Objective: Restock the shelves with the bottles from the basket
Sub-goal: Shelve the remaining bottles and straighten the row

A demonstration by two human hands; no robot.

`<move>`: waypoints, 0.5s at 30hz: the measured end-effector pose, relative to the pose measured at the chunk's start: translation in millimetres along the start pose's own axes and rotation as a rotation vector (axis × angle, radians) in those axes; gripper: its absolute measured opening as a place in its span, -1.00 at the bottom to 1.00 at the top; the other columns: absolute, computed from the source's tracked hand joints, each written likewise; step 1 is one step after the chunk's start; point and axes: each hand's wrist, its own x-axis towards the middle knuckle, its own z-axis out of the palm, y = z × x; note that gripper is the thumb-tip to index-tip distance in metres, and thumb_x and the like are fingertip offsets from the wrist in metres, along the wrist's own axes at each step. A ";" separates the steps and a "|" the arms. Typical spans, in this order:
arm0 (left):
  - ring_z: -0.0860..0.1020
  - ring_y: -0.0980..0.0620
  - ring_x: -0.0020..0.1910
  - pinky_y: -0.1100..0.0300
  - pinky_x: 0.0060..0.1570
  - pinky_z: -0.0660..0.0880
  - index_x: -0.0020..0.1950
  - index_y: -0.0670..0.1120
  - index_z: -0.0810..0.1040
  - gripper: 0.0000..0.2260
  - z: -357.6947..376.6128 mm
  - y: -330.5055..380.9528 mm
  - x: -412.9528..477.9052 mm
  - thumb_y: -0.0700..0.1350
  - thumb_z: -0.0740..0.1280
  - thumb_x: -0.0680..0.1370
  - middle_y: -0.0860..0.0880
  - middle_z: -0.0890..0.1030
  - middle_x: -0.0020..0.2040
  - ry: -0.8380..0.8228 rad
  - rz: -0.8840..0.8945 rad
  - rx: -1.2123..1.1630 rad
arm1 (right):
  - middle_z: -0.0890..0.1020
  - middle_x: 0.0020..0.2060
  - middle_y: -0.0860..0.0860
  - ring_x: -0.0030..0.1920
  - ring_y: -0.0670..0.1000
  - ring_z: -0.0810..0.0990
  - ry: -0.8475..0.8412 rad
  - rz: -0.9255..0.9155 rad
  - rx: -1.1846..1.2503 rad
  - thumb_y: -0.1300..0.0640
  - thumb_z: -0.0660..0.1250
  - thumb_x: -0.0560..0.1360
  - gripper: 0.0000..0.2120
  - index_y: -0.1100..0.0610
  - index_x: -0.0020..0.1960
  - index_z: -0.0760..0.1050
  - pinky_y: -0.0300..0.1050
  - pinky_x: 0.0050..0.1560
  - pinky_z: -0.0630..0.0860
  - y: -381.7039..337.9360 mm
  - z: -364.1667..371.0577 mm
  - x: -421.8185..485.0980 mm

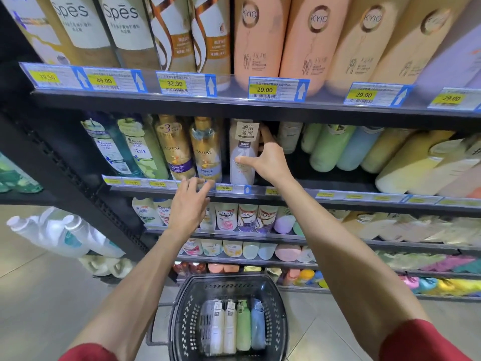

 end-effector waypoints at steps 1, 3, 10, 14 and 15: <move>0.48 -0.22 0.07 -0.06 -0.08 0.52 0.30 -0.07 0.49 -0.60 -5.0 0.9 0.9 -0.21 0.47 0.49 -0.16 0.51 0.11 -0.024 0.001 0.000 | 0.68 0.03 0.08 -0.02 0.05 0.64 -0.013 0.039 -0.013 -0.05 0.60 0.33 -0.37 0.21 0.25 0.47 -0.01 -0.04 0.61 -0.6 0.4 -0.4; 0.47 -0.21 0.05 -0.03 -0.12 0.50 0.31 -0.07 0.49 -0.60 -16.5 1.8 4.3 -0.19 0.45 0.50 -0.15 0.50 0.11 -0.091 0.005 0.006 | 0.65 -0.05 0.10 -0.06 0.08 0.61 -0.037 0.106 -0.026 -0.09 0.58 0.35 -0.49 0.27 0.06 0.54 0.01 -0.11 0.58 -2.9 0.7 -2.2; 0.46 -0.21 0.25 -0.06 0.20 0.46 0.50 -0.01 0.35 -0.52 -45.4 -0.4 17.4 -0.02 0.34 0.59 -0.13 0.46 0.26 -0.355 0.039 0.010 | 0.57 -0.02 0.11 -0.23 -0.07 0.48 -0.013 0.114 -0.146 -0.08 0.52 0.43 -0.61 0.12 -0.12 0.37 -0.16 -0.36 0.37 -10.1 2.2 -16.5; 0.40 -0.22 0.36 -0.12 0.34 0.40 0.57 0.02 0.29 -0.46 -57.1 0.9 12.3 0.00 0.33 0.61 -0.14 0.44 0.37 -0.400 0.029 -0.006 | 0.50 0.21 0.19 0.14 0.17 0.55 -0.060 0.093 -0.303 -0.04 0.49 0.46 -0.45 0.24 0.29 0.40 -0.01 0.03 0.50 -13.1 -4.3 -34.6; 0.40 -0.22 0.37 -0.13 0.35 0.40 0.57 0.04 0.29 -0.47 -60.4 0.8 9.8 0.00 0.33 0.61 -0.13 0.44 0.38 -0.386 0.026 -0.015 | 0.48 0.25 0.20 0.21 0.20 0.53 -0.075 0.084 -0.358 -0.02 0.47 0.47 -0.41 0.23 0.36 0.37 0.03 0.14 0.50 -14.6 -6.0 -41.0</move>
